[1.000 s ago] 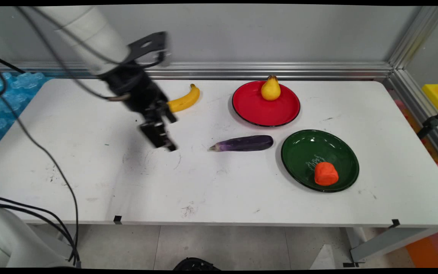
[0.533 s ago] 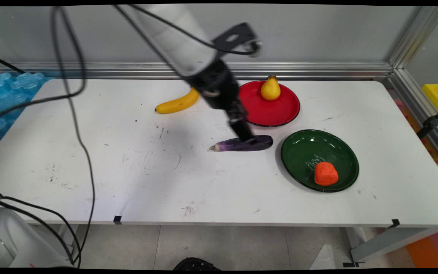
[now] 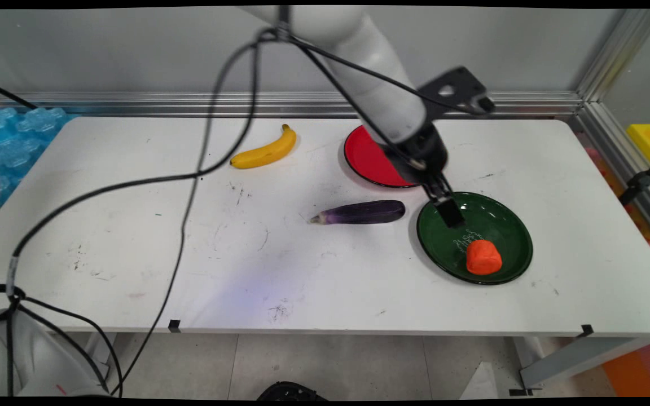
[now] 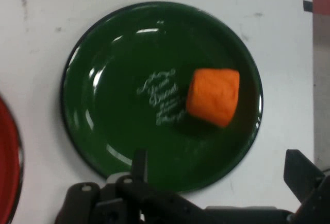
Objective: Pick up the mandarin from the green plate
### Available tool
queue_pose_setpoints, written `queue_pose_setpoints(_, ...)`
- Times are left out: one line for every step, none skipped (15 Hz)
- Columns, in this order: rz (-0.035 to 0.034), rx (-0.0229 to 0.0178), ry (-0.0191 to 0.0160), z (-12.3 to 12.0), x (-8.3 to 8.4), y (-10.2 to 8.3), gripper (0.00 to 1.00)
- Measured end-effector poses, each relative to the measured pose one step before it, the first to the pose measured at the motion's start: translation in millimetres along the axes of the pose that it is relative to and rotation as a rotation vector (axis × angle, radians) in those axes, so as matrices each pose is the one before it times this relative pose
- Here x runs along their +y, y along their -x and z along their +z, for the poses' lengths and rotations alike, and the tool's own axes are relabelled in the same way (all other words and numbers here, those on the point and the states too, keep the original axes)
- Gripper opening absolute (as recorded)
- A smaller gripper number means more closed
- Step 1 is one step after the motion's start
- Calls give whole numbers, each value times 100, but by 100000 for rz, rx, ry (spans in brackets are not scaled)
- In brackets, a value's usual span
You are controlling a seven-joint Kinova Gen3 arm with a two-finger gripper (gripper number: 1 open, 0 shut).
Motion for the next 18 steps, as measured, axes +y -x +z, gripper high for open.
queue_pose_setpoints(517,-93,177,1422,69,-628,100)
queue_pose_setpoints(699,-235,232,1373,32,-546,100)
queue_pose_setpoints(877,-387,199,1146,-8,-387,100)
queue_pose_setpoints(1153,-600,238,1312,-43,-378,100)
queue_pose_setpoints(1226,-747,281,1272,-56,-304,100)
queue_pose_setpoints(1133,-812,456,1187,-46,-228,100)
queue_pose_setpoints(941,-699,425,963,-42,-166,100)
queue_pose_setpoints(1013,-786,489,1020,-75,-165,100)
queue_pose_setpoints(937,-816,515,900,-79,-110,100)
queue_pose_setpoints(894,-735,459,778,-89,-87,100)
queue_pose_setpoints(653,-585,374,586,-77,-53,100)
queue_pose_setpoints(721,-585,306,585,-94,-69,100)
queue_pose_setpoints(672,-552,209,545,-94,-73,100)
queue_pose_setpoints(559,-377,101,419,-74,-76,100)
queue_pose_setpoints(586,-226,84,466,-57,-116,100)
queue_pose_setpoints(567,12,163,415,-16,-117,100)
queue_pose_setpoints(520,136,229,334,32,-103,100)
queue_pose_setpoints(701,104,290,317,63,-52,100)
